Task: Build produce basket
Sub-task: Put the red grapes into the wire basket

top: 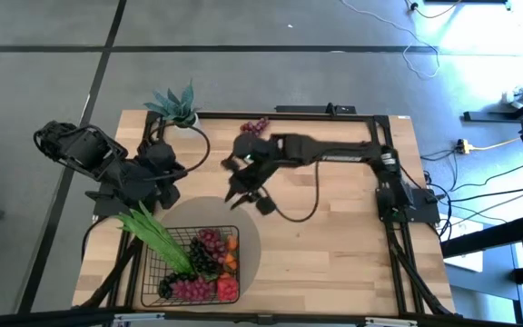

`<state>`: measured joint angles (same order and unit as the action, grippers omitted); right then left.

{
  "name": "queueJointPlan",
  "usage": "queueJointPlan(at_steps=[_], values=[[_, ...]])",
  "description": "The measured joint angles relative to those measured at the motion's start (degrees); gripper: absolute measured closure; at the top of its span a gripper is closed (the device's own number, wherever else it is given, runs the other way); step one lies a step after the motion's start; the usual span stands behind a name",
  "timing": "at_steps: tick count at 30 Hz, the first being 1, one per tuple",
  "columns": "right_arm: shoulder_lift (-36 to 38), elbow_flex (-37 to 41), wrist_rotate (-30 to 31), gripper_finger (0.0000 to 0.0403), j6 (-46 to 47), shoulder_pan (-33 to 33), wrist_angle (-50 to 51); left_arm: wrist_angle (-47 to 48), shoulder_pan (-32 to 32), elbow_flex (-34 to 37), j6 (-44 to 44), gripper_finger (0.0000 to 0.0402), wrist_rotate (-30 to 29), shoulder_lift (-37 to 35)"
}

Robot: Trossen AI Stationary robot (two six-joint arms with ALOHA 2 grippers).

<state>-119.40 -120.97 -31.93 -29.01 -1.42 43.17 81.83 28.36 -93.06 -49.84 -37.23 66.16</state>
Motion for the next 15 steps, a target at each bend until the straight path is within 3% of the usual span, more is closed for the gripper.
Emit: queueJointPlan(at_steps=[7, 15], values=[[6.6, 0.0, 4.9, 0.0307, 0.0, -4.4, 10.4, 0.1, -3.8, 0.0, 0.8, 0.0331, -5.0, 1.1], [13.4, 0.0, 8.0, 0.0307, -4.2, -10.4, 21.2, -0.3, -15.7, 0.0, 2.2, 0.0331, -5.0, 4.0]])
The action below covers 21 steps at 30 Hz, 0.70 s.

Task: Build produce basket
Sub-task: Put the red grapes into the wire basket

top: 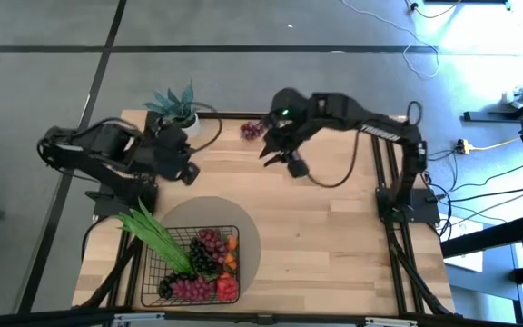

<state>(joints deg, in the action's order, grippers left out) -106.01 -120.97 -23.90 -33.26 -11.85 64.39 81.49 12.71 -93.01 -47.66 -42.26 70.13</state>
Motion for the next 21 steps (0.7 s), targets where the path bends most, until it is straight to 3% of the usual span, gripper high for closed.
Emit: queueJointPlan(at_steps=[7, 13, 21], values=[[7.0, 0.0, 6.0, 0.0307, -0.3, -6.3, 3.9, -9.0, -15.2, 0.1, -2.5, 0.0331, 8.5, 4.6], [11.3, 0.0, 7.0, 0.0307, -0.3, -12.0, 4.8, -19.6, -25.4, 0.0, 4.1, 0.0331, 15.2, 12.4], [13.1, 0.0, 7.0, 0.0307, -0.2, -16.3, 5.2, -33.7, -35.2, 0.1, 9.7, 0.0331, 31.1, 25.4]])
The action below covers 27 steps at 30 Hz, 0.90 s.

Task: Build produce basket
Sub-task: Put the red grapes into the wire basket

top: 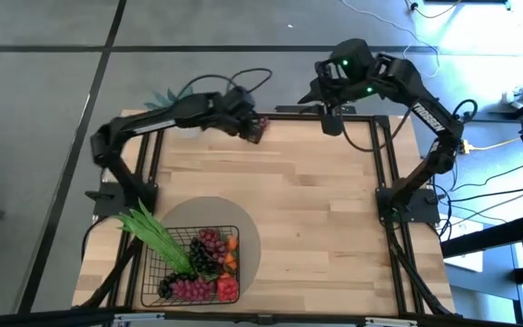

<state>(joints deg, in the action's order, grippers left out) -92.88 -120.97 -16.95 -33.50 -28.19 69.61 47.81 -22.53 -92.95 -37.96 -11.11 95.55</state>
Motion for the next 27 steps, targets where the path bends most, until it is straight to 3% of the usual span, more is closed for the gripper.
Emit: queueJointPlan(at_steps=[13, 27], values=[[0.1, 0.0, 0.2, 0.0307, -0.1, -2.0, 5.8, -11.6, -5.6, 0.0, 2.6, 0.0331, 1.4, 15.7], [0.1, 0.0, 0.9, 0.0307, 0.0, -2.0, 6.1, -15.3, -7.2, 0.0, 4.2, 0.0331, -5.1, 20.2]])
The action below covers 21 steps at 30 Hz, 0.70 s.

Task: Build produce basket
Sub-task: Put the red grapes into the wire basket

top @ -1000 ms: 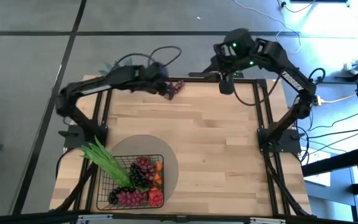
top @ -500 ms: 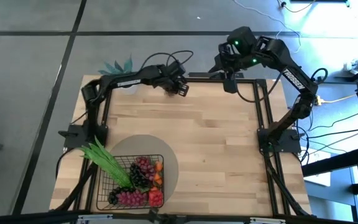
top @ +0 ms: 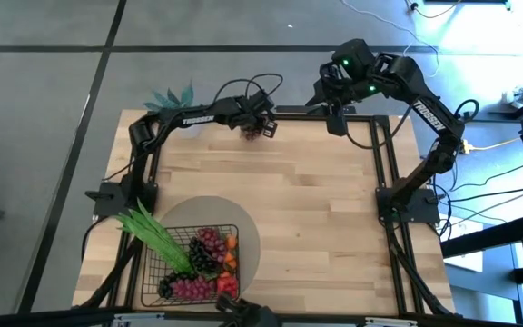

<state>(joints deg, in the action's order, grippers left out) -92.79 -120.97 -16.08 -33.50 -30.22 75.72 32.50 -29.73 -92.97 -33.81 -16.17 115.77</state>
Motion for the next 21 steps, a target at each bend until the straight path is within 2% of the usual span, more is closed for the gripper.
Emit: queueJointPlan(at_steps=[2, 6, 15, 21], values=[[0.0, 0.0, 0.0, 0.0307, 0.0, 0.0, 0.0, 0.0, -0.1, 0.0, 0.5, 0.0331, -0.7, 0.0], [0.0, 0.0, 0.0, 0.0307, 0.0, 0.0, 0.0, 0.7, 0.0, 0.0, 4.8, 0.0331, 1.9, -0.2], [0.0, 0.0, 0.1, 0.0307, 0.4, 0.0, 0.0, 13.6, -1.1, 0.0, 6.2, 0.0331, 3.5, -2.4], [0.0, 0.0, 0.1, 0.0307, 0.4, 0.0, 0.0, 15.5, -1.3, 0.0, 8.9, 0.0331, 4.6, -1.6]])
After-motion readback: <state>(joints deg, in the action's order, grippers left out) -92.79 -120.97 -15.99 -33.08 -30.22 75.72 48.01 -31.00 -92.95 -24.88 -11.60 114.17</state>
